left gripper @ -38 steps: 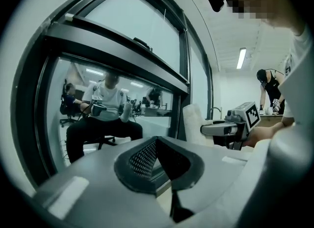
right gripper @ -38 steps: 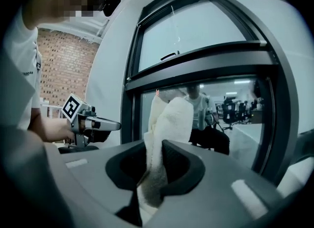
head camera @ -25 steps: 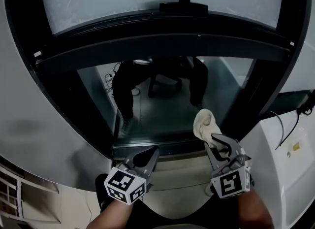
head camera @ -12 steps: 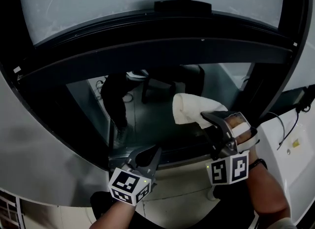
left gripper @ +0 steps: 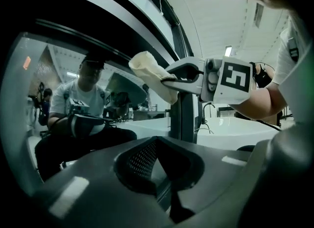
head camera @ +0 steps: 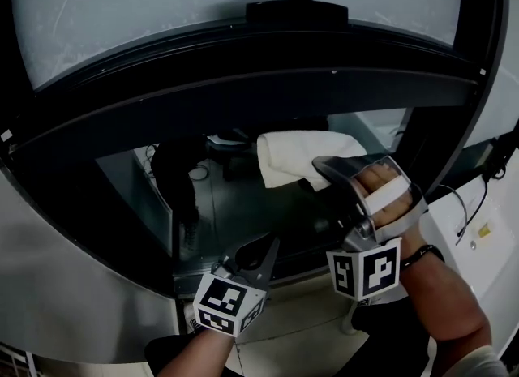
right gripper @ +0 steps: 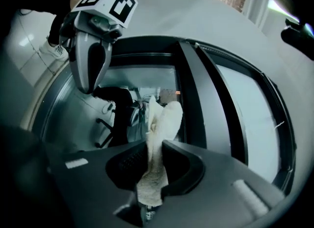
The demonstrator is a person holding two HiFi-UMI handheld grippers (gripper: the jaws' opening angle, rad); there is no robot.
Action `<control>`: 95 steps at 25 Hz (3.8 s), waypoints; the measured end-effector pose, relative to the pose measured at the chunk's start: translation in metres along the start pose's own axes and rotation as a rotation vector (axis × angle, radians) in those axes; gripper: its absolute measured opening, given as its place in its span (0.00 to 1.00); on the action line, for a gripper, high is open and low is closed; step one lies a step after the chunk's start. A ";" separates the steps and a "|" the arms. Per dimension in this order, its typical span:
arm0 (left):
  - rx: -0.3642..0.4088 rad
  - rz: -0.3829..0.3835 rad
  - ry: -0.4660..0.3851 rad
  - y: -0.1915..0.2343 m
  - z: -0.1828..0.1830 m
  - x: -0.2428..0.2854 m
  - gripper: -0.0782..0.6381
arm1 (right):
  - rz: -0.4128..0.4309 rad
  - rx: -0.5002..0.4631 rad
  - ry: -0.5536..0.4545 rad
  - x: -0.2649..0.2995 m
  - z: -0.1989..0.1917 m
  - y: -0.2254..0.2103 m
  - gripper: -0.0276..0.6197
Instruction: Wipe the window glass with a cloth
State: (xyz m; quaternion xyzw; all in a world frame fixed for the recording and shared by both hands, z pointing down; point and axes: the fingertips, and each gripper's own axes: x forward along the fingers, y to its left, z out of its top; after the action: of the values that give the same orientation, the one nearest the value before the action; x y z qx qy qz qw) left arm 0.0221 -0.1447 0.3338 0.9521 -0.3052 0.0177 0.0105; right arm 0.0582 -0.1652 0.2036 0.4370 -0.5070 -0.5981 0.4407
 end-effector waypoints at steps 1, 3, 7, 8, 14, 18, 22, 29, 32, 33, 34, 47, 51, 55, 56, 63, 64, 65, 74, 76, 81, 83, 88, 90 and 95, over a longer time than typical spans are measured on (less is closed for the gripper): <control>0.000 -0.010 0.006 -0.001 -0.002 0.003 0.13 | -0.022 -0.014 -0.003 0.001 0.002 -0.007 0.14; -0.003 -0.029 0.016 0.000 -0.005 0.009 0.13 | -0.071 -0.036 -0.002 0.003 0.004 -0.020 0.14; -0.003 -0.022 0.013 0.013 -0.002 0.014 0.13 | -0.149 -0.053 0.022 0.008 -0.002 -0.038 0.14; -0.003 -0.018 0.009 0.016 -0.001 0.013 0.13 | -0.157 -0.055 0.033 0.011 -0.005 -0.040 0.14; -0.041 -0.027 -0.007 0.026 -0.011 0.005 0.13 | -0.142 -0.073 0.053 0.032 -0.006 -0.030 0.14; -0.093 -0.042 -0.026 0.030 -0.012 0.004 0.13 | -0.130 -0.073 0.046 0.037 -0.003 -0.025 0.14; -0.094 -0.084 -0.018 0.020 -0.012 0.012 0.13 | -0.112 -0.055 0.041 0.041 -0.006 -0.023 0.14; -0.067 -0.117 -0.012 0.013 -0.010 0.020 0.13 | -0.071 0.002 0.033 0.055 -0.005 -0.010 0.15; -0.041 -0.126 0.008 0.006 -0.019 0.024 0.13 | -0.060 -0.009 0.042 0.058 -0.006 -0.003 0.15; -0.041 -0.133 0.013 0.004 -0.021 0.025 0.13 | -0.058 -0.012 0.042 0.058 -0.006 -0.001 0.15; -0.041 -0.140 0.014 0.003 -0.023 0.026 0.13 | -0.056 -0.012 0.042 0.058 -0.006 0.001 0.15; 0.005 -0.124 0.024 0.007 -0.028 0.028 0.13 | -0.053 0.005 0.041 0.059 -0.008 0.014 0.16; -0.031 -0.133 0.018 0.008 -0.023 0.029 0.13 | -0.045 0.004 0.040 0.060 -0.011 0.019 0.16; -0.043 -0.124 0.021 0.011 -0.019 0.028 0.13 | -0.037 0.021 0.040 0.061 -0.012 0.025 0.16; -0.043 -0.122 0.021 0.012 -0.019 0.029 0.13 | -0.037 0.024 0.040 0.061 -0.013 0.027 0.16; -0.049 -0.114 0.048 0.015 -0.023 0.032 0.13 | -0.027 0.039 0.029 0.061 -0.013 0.033 0.16; -0.052 -0.114 0.050 0.015 -0.023 0.032 0.13 | -0.022 0.037 0.026 0.061 -0.013 0.034 0.16; -0.055 -0.114 0.049 0.015 -0.022 0.033 0.13 | -0.019 0.037 0.024 0.061 -0.013 0.036 0.16; -0.095 -0.151 0.031 0.017 -0.041 0.032 0.13 | 0.009 0.050 0.025 0.070 -0.003 0.070 0.16; -0.102 -0.155 0.032 0.019 -0.044 0.032 0.13 | 0.011 0.052 0.028 0.072 -0.002 0.078 0.16; -0.148 -0.157 0.037 0.018 -0.046 0.032 0.13 | 0.009 0.060 0.036 0.072 -0.006 0.087 0.16; -0.161 -0.159 0.049 0.018 -0.051 0.032 0.13 | 0.013 0.068 0.039 0.074 -0.006 0.091 0.16; -0.171 -0.165 0.063 0.017 -0.054 0.031 0.13 | 0.024 0.084 0.041 0.076 -0.009 0.100 0.16; -0.172 -0.169 0.068 0.016 -0.053 0.031 0.13 | 0.029 0.093 0.042 0.076 -0.009 0.101 0.16; -0.202 -0.168 0.086 0.020 -0.053 0.034 0.13 | 0.047 0.116 0.045 0.078 -0.011 0.111 0.16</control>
State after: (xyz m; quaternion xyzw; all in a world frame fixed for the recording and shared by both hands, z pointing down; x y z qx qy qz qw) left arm 0.0364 -0.1788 0.3884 0.9668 -0.2237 0.0267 0.1209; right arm 0.0598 -0.2545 0.3062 0.4630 -0.5408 -0.5471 0.4402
